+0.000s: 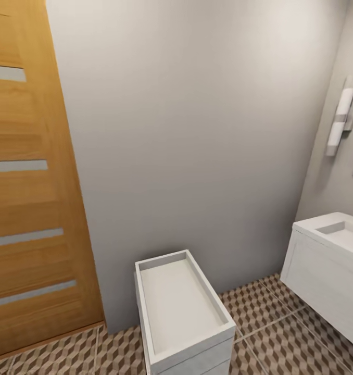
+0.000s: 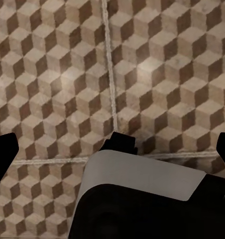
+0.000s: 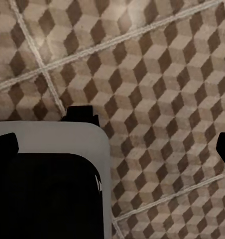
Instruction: Take the four mousetraps from the cabinet in the bathroom and place them on the bathroom floor. Make sure all four end up on the same floor surface, and ensure that at least two of them are either under or directly next to the same bathroom sink.
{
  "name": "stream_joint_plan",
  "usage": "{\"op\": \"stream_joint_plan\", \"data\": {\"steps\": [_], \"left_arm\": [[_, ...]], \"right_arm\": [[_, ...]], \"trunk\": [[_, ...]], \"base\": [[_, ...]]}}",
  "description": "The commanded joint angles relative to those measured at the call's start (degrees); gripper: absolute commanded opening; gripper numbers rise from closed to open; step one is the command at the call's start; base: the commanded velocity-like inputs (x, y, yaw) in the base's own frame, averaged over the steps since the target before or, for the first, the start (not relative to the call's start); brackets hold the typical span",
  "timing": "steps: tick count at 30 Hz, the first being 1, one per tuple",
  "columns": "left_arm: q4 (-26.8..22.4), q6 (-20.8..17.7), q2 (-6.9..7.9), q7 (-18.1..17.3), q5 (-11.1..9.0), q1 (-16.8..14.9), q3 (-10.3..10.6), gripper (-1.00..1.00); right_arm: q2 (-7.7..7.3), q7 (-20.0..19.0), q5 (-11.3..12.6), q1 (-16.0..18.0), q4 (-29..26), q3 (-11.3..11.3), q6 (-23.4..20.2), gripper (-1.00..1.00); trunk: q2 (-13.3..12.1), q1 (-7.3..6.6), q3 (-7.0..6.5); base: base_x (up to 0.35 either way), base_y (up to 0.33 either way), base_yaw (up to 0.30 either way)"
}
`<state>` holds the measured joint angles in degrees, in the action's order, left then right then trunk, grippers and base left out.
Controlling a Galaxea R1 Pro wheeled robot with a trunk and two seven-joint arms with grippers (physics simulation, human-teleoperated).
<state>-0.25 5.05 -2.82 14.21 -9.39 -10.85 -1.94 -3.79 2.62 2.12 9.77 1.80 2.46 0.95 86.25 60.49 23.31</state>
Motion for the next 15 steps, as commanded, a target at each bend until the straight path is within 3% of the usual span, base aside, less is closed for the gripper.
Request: {"op": "stream_joint_plan", "data": {"steps": [1,15], "left_arm": [[0.1,0.3,-0.11,0.1,-0.3,0.0,-0.2,1.00],[0.0,0.1,-0.40,0.1,0.0,0.0,-0.1,1.00]], "right_arm": [[0.00,0.1,0.2,0.1,0.1,0.2,0.1,1.00],[0.04,0.1,0.2,0.1,0.1,0.3,0.2,1.00]], "trunk": [[0.0,0.00,0.06],[0.0,0.00,0.06]], "base": [[0.000,0.000,0.278],[0.000,0.000,0.278]]}}
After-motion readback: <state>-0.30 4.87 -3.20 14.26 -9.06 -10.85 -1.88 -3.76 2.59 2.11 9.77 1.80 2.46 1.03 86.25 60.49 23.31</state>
